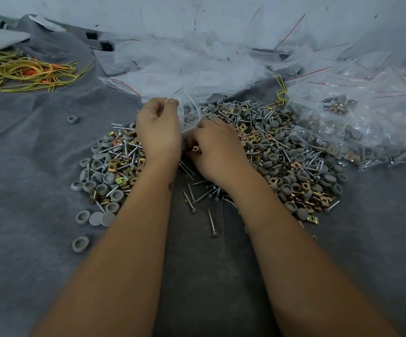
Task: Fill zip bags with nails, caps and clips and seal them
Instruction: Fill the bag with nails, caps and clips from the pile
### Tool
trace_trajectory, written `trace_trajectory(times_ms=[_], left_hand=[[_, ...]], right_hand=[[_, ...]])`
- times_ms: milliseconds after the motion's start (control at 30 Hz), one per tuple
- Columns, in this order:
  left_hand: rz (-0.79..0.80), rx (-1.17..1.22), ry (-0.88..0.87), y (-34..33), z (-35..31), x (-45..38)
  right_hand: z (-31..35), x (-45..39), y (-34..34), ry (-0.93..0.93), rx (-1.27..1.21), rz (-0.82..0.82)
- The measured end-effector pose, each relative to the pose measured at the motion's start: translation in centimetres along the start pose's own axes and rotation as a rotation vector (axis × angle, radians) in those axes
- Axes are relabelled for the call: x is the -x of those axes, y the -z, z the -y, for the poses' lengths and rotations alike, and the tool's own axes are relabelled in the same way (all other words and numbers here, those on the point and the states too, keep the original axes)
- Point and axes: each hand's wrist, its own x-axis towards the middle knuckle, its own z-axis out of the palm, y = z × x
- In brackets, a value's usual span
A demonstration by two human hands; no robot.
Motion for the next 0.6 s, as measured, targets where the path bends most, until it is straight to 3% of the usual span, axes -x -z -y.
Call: trace_trajectory(times_ms=[100, 233, 367, 533, 600], left_hand=[[0.009, -0.004, 0.008, 0.1, 0.0, -0.1], [0.072, -0.065, -0.001, 0.0, 0.1, 0.2], [0.158, -0.151, -0.067, -0.2, 0.1, 0.6], [0.160, -0.169, -0.088, -0.1, 0.1, 0.6], [0.116, -0.165, -0.062, -0.1, 0.3, 0.4]], right_hand=[[-0.8, -0.1, 0.3, -0.077, -0.025, -0.052], [-1.8, -0.2, 1.1, -0.284, -0.133, -0.257], [-1.4, 0.0, 2.0, -0.227, -0.381, -0.485], [-0.8, 0.0, 1.3, -0.123, -0.273, -0.344], [-0.6, 0.0, 1.3, -0.149, -0.361, -0.389]])
